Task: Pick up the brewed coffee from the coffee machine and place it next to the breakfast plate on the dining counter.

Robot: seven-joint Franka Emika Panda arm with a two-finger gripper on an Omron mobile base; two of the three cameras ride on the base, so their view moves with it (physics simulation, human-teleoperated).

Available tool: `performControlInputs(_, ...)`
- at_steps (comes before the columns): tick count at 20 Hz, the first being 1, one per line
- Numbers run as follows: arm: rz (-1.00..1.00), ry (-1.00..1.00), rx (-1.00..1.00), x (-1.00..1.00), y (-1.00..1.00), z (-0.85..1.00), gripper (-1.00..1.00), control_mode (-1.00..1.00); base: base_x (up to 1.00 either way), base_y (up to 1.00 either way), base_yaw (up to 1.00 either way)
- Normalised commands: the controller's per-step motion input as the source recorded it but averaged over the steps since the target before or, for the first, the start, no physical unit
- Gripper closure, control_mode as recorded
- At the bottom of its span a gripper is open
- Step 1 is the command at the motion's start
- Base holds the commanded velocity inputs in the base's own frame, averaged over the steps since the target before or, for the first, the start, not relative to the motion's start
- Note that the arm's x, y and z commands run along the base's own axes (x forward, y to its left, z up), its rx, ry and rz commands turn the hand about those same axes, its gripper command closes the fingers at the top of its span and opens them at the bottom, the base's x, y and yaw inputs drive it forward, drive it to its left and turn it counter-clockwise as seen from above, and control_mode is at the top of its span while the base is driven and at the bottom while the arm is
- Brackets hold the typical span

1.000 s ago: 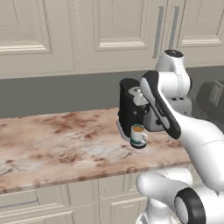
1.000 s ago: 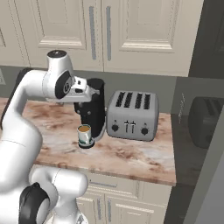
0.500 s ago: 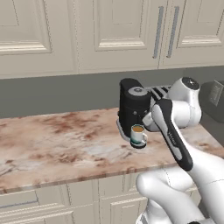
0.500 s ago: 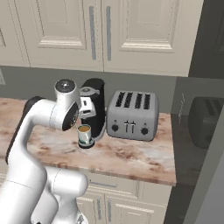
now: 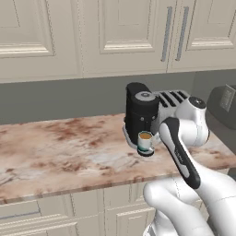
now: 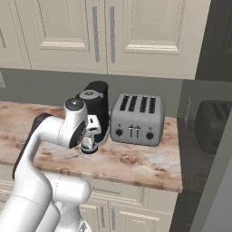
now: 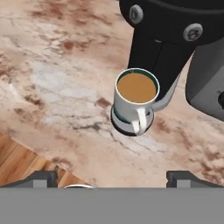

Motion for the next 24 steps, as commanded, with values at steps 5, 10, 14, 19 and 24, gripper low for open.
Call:
performControlInputs(5,0.05,0.11,0.00,0.10,-0.12,-0.36,-1.00,-1.00,0.00,0.00,0.00)
performControlInputs(10,0.04,0.02,0.01,0.23,-0.17,-0.41,-1.00,-1.00,0.00,0.00,0.00)
performControlInputs(14,0.06,0.00,0.01,0.31,-0.11,-0.34,-1.00,-1.00,0.00,0.00,0.00)
performControlInputs(19,0.08,0.00,0.00,0.21,0.00,-0.32,-1.00,-1.00,0.00,0.00,0.00)
performControlInputs(24,0.08,0.00,0.00,0.21,0.00,-0.24,-1.00,-1.00,0.00,0.00,0.00)
